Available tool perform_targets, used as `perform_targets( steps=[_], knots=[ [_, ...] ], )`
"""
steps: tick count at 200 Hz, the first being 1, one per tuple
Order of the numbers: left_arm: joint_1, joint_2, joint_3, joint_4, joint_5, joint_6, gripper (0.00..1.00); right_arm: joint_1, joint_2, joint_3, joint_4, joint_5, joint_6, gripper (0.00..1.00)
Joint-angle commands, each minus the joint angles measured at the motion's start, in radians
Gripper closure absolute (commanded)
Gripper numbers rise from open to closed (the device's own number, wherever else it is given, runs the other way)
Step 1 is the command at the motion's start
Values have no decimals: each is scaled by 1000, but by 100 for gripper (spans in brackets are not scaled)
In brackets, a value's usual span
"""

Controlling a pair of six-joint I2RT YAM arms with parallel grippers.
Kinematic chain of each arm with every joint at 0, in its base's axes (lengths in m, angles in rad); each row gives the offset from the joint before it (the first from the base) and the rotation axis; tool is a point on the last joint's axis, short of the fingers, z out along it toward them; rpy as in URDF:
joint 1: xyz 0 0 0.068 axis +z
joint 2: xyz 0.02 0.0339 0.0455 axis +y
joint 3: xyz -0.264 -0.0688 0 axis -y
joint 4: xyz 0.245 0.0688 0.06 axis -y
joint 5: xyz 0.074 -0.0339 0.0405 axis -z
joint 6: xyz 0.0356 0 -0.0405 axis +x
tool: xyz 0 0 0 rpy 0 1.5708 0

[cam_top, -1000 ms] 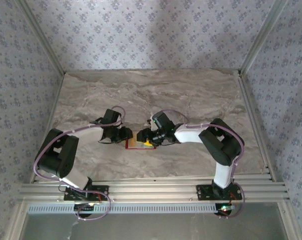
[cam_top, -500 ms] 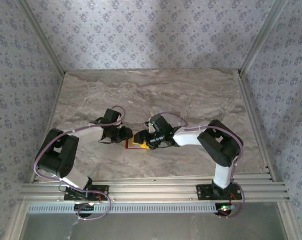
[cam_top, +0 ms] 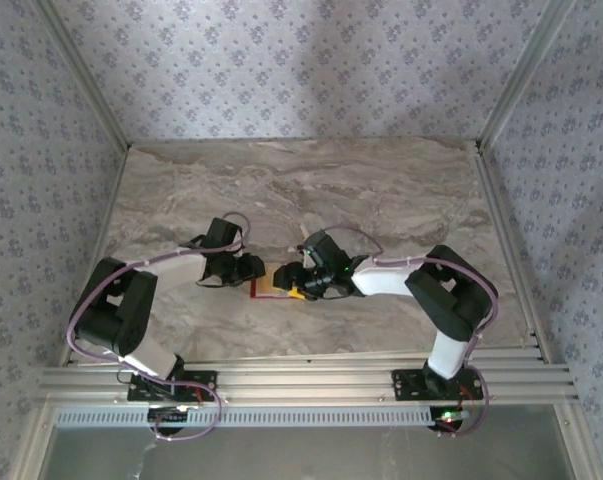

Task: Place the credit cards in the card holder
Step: Flip over the card slot in the card holder.

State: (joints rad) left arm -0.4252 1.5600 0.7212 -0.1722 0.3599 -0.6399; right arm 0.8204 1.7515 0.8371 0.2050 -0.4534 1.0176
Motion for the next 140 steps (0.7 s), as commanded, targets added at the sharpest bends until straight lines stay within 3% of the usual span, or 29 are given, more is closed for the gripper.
perform_targets(
  steps=[1,83,116,140],
  knots=[
    [3,27,-3,-4,13,-6,64,-19,-6,19,-70,31,-49,38],
    [6,29,-4,-4,14,-4,65,-42,19,166,-187,44,-184,40],
    [11,28,-6,2,24,-12,65,-22,74,203,-81,-19,-154,41],
    [52,4,-27,34,89,-42,64,-13,128,215,10,-54,-115,40]
  ],
)
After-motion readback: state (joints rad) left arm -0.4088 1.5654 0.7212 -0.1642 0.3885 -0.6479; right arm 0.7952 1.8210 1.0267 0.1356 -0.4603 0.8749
